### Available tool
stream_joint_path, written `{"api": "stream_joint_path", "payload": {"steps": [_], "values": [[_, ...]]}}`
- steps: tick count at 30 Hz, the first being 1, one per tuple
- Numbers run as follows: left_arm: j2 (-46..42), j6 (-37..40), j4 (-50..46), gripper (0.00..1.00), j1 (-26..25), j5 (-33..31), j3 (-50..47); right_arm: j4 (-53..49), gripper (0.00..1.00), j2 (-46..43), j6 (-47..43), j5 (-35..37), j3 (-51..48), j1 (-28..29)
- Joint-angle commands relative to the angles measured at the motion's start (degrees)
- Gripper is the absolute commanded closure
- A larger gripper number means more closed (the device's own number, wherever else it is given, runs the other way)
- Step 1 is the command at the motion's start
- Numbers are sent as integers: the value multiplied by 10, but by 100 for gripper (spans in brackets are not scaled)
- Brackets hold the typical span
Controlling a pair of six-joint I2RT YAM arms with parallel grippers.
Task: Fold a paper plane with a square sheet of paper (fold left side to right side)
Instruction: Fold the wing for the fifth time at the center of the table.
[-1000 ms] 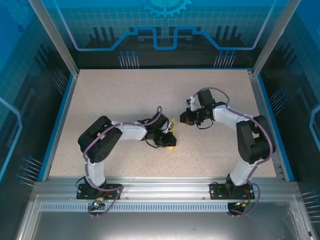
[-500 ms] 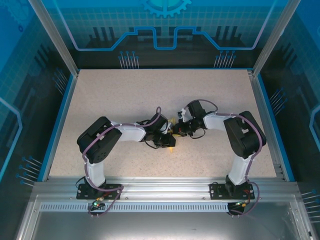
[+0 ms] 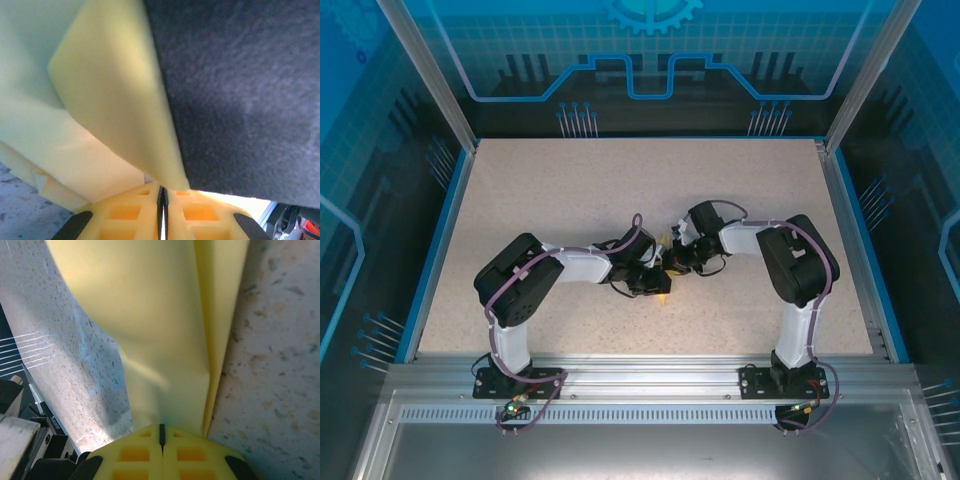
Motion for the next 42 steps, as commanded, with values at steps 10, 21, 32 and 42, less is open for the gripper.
{"api": "stream_joint_path", "payload": {"steps": [10, 21, 32, 42], "values": [[23, -6, -62, 86, -4, -13, -23, 12, 97, 48, -45, 73, 67, -43], [23, -7, -60, 87, -3, -11, -24, -9, 97, 100, -63, 55, 146, -70], [20, -7, -59, 87, -5, -13, -27, -40, 96, 144, -66, 67, 234, -83], [2, -7, -54, 83, -7, -10, -28, -68, 96, 174, -74, 68, 301, -93]]}}
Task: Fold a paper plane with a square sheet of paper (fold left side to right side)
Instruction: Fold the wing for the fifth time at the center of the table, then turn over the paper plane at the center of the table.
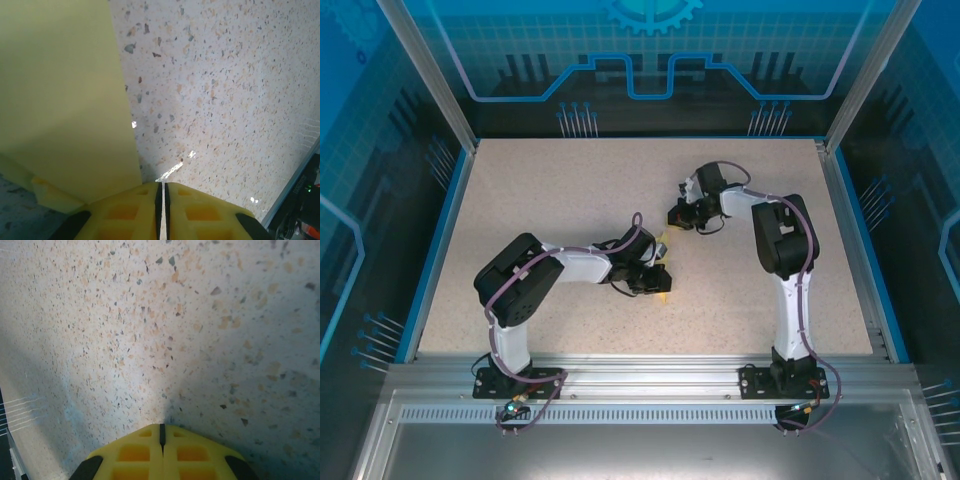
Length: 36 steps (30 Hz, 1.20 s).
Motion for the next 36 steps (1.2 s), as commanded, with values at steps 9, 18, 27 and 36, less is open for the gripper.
{"api": "stream_joint_path", "payload": {"steps": [9, 18, 27, 36], "values": [[-105, 13, -73, 49, 2, 30, 36, -66, 74, -135, -67, 79, -18, -41], [-279, 50, -144, 28, 64, -161, 7, -104, 55, -291, -48, 170, -190, 13], [-353, 10, -138, 24, 64, -291, -68, -111, 36, -337, 29, 264, -255, 164], [-359, 11, -133, 23, 64, -291, -89, -137, 38, -254, 39, 305, -193, 206]]}}
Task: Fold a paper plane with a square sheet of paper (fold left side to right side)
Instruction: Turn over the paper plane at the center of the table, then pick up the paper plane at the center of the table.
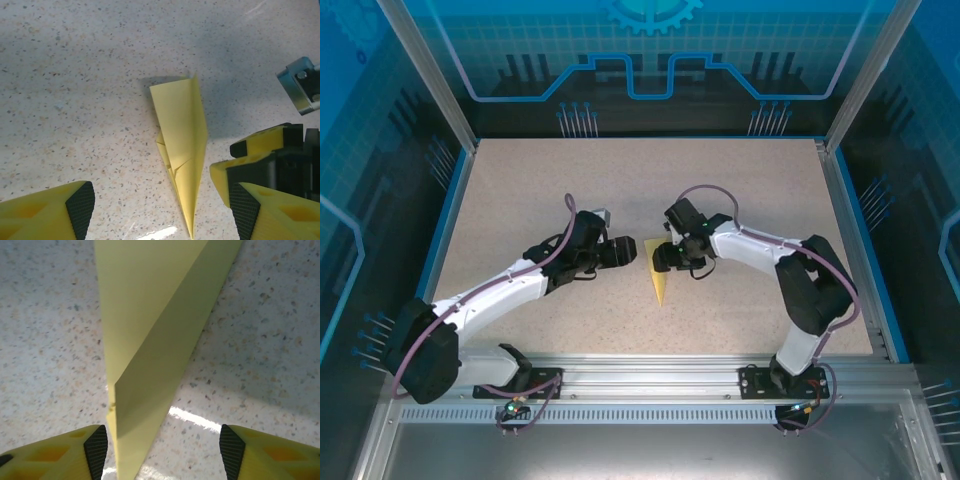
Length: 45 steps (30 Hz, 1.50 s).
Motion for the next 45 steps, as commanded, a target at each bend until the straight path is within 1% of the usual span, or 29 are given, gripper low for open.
{"api": "stream_joint_path", "payload": {"steps": [1, 3, 5, 8, 9, 13, 15, 18, 21, 24, 25, 28, 31, 34, 36, 38, 41, 43, 45], "values": [[-14, -5, 2, 23, -1, -15, -9, -27, 43, 22, 11, 27, 30, 13], [-14, -7, 3, 23, -1, -16, -12, -35, 55, 33, 8, 28, 41, 15], [-16, -8, 3, 23, -1, -19, -15, -33, 74, 30, 8, 19, 45, 15], [-19, -7, 0, 23, -1, -25, -16, -26, 96, 8, 1, -14, 52, 15], [-20, -7, -2, 23, -1, -27, -16, -25, 100, -1, 0, -26, 55, 14], [-24, -5, -8, 23, -1, -35, -14, -1, 100, -44, -1, -90, 51, 0], [-26, -6, -11, 23, -2, -37, -15, 9, 100, -51, 9, -128, 29, -27], [-28, -6, -11, 22, -1, -39, -15, 57, 100, -51, 23, -180, -24, -68], [-26, -8, -15, 22, -2, -41, -13, 77, 100, -30, 17, -193, -57, -98], [-25, -6, -21, 22, -2, -42, -10, 75, 100, -3, -7, -176, -71, -123], [-26, -5, -24, 22, -1, -44, -9, 77, 97, 1, -11, -166, -76, -133], [-26, -5, -28, 22, -2, -44, -6, 48, 77, 0, -30, -142, -67, -147], [-29, -2, -33, 22, -2, -48, -4, 3, 64, -38, -49, -97, -50, -141], [-36, 0, -30, 22, -2, -51, -7, -41, 54, -80, -75, -65, -33, -132], [-43, 2, -23, 20, -2, -52, -13, -53, 50, -95, -93, -77, -33, -123], [-52, 0, -10, 13, -1, -55, -26, -58, 47, -96, -108, -90, -36, -99], [-67, -10, 9, 2, -2, -65, -46, -58, 42, -85, -118, -80, -39, -48], [-73, -14, 10, 1, -1, -74, -51, -53, 40, -73, -116, -74, -39, -25], [-74, -14, 3, 1, -1, -80, -50, -52, 40, -59, -109, -65, -36, -15]]}}
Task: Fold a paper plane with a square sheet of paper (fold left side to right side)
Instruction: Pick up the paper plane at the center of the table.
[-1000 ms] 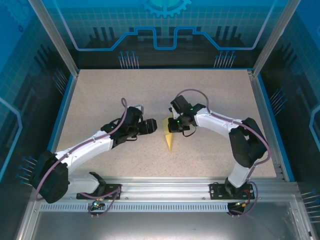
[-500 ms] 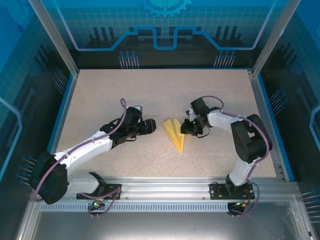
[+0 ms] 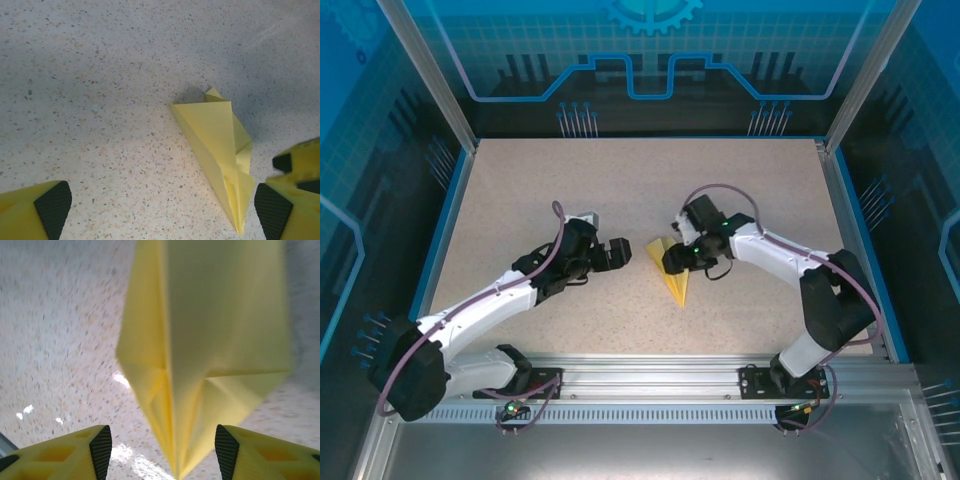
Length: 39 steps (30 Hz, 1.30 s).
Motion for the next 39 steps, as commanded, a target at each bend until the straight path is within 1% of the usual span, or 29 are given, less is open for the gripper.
{"api": "stream_joint_path", "payload": {"steps": [1, 5, 11, 16, 20, 29, 34, 39], "values": [[-11, -6, 5, 2, -2, -23, -6, -21, 40, 26, -7, 21, 7, 16], [-10, -5, 3, 2, -1, -23, -5, -33, 40, 53, -8, 42, 22, 32], [-8, -3, 3, 2, -2, -22, -5, -44, 41, 67, -6, 71, 32, 36], [-3, 0, 2, 1, -2, -22, -3, -39, 39, 31, -2, 90, 24, 36], [1, -1, 4, 2, -2, -19, -3, -55, 38, 7, -3, 110, 27, 34], [1, 0, 1, 1, -1, -21, -2, -41, 39, 51, 3, 75, 27, 41], [3, -1, 1, 2, -2, -21, -1, -33, 42, 72, 4, 66, 35, 46], [3, 1, -2, 1, -1, -22, -2, -31, 53, 92, 5, 66, 48, 48]]}}
